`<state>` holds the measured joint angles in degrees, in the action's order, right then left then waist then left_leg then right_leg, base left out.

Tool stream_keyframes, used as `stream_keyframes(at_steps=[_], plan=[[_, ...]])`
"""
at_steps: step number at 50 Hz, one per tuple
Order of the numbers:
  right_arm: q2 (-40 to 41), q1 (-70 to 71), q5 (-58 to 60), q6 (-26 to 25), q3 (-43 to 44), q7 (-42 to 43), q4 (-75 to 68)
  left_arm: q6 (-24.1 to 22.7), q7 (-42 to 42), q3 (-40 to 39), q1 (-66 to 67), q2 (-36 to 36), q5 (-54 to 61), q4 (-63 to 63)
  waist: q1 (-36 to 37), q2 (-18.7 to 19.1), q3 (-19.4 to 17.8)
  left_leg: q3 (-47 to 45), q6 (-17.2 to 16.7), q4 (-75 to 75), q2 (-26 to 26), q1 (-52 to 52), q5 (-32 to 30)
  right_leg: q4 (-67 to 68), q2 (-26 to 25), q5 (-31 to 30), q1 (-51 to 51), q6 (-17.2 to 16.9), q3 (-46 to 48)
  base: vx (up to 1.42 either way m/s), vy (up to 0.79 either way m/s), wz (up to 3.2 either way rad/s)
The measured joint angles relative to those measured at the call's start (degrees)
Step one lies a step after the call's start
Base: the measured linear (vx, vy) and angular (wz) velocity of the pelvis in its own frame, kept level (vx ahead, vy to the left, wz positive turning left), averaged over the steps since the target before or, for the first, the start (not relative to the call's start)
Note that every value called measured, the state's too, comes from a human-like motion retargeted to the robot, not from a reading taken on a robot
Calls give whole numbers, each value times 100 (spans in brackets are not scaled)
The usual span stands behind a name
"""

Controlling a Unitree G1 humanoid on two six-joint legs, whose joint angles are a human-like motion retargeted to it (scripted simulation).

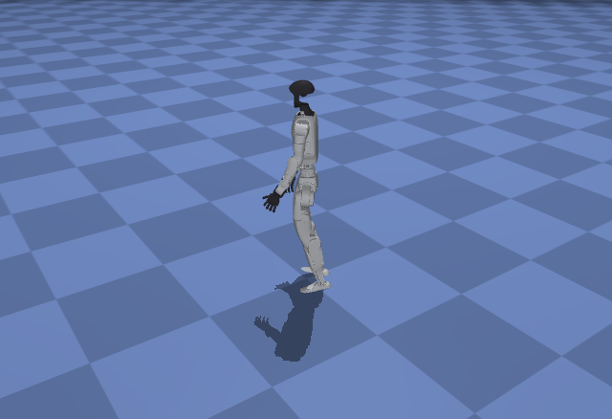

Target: Static pose

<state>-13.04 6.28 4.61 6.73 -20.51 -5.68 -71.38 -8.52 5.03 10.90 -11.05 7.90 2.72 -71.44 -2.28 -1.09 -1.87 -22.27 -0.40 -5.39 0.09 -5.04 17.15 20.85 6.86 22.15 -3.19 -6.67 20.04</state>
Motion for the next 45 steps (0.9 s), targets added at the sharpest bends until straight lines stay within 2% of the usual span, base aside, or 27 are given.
stream_keyframes(at_steps=[14,24,30,36,45], plan=[[13,324,-266,142,47,100,155,82,49,-71,571,29,-14,-473,510,-238,-27,284,83,-554,-98,294,340,620,407,254,-38,-15,368,1,7,41],[71,443,-532,139,107,26,270,4,137,0,655,177,217,-331,750,-614,-116,837,183,323,-649,-175,-30,1826,1075,337,-211,14,408,1,13,65],[120,496,-673,111,136,-57,232,-24,210,210,471,252,197,-284,662,-891,-241,1183,236,887,-1023,-524,-286,3089,1587,97,-621,19,125,-1,12,67],[123,452,-728,79,140,-77,148,-22,238,430,305,312,18,-264,468,-1083,-302,1494,206,916,-1218,-575,-317,3503,1598,276,-1049,-53,-320,-1,7,65],[109,306,-682,-18,67,-186,66,-48,292,672,228,370,-262,-174,364,-1038,-272,1767,112,904,-1149,-616,-336,2592,1165,304,-1151,-91,-576,1,2,44]])
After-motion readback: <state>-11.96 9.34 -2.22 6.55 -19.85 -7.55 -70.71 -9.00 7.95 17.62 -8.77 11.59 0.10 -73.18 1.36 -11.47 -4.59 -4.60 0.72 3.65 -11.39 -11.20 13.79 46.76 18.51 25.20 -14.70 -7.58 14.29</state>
